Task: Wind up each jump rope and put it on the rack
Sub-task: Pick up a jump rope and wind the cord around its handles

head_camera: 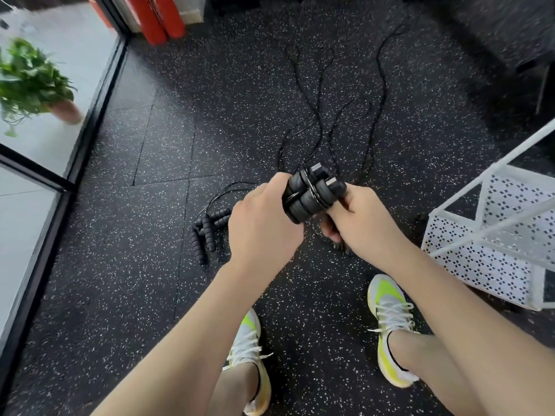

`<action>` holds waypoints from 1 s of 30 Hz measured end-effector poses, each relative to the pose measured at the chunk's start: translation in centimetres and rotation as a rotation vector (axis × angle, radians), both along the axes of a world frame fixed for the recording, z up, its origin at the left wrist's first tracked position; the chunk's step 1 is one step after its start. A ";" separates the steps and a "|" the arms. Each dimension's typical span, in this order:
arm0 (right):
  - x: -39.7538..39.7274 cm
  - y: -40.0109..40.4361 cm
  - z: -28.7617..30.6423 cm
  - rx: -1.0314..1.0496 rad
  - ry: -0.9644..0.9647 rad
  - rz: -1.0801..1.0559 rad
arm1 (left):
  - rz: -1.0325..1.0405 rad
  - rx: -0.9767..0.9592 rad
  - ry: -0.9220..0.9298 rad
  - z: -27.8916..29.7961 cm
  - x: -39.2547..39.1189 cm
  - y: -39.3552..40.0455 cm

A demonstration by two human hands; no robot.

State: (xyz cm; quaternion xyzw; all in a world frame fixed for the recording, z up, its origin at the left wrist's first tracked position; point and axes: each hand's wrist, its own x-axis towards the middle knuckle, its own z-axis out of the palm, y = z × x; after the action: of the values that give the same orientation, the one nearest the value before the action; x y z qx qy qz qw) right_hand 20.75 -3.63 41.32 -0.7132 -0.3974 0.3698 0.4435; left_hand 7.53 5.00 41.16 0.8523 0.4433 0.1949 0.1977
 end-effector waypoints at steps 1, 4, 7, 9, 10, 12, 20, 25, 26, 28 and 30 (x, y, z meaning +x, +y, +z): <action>-0.1 0.0 -0.2 -0.036 -0.034 0.003 | 0.011 0.010 0.026 -0.1 0.0 0.1; -0.6 0.1 -0.4 -0.099 -0.061 0.066 | 0.064 0.006 0.099 -0.6 -0.2 0.6; -1.3 -0.1 -0.3 -0.146 -0.035 0.157 | 0.111 0.019 0.172 -1.1 -0.6 1.5; -1.8 -0.3 0.0 -0.183 -0.068 0.197 | 0.129 0.008 0.221 -1.4 -0.8 2.1; -2.1 -0.4 0.2 -0.202 -0.085 0.214 | 0.134 0.007 0.241 -1.5 -0.9 2.3; -2.4 -0.6 0.5 -0.245 -0.100 0.254 | 0.136 0.017 0.275 -1.8 -1.1 2.6; -2.1 -0.9 1.0 -0.214 -0.490 0.372 | 0.051 0.092 0.385 -3.2 -1.8 3.1; -0.5 -1.0 1.1 -0.077 -0.521 0.279 | -0.106 0.170 0.440 -3.4 -1.7 2.7; -0.2 -1.0 1.2 -0.058 -0.525 0.253 | -0.149 0.182 0.451 -3.4 -1.7 2.6; 0.7 -1.0 1.2 -0.043 -0.537 0.200 | -0.244 0.196 0.467 -3.4 -1.6 2.4; 1.6 -0.9 1.1 -0.046 -0.508 0.154 | -0.327 0.220 0.449 -3.6 -1.4 2.2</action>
State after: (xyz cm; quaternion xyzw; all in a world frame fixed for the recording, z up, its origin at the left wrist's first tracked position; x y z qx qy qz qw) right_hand 22.35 -4.57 42.45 -0.7606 -0.5406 0.2207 0.2837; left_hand 6.08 7.17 37.56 0.9505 0.3089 0.0142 0.0298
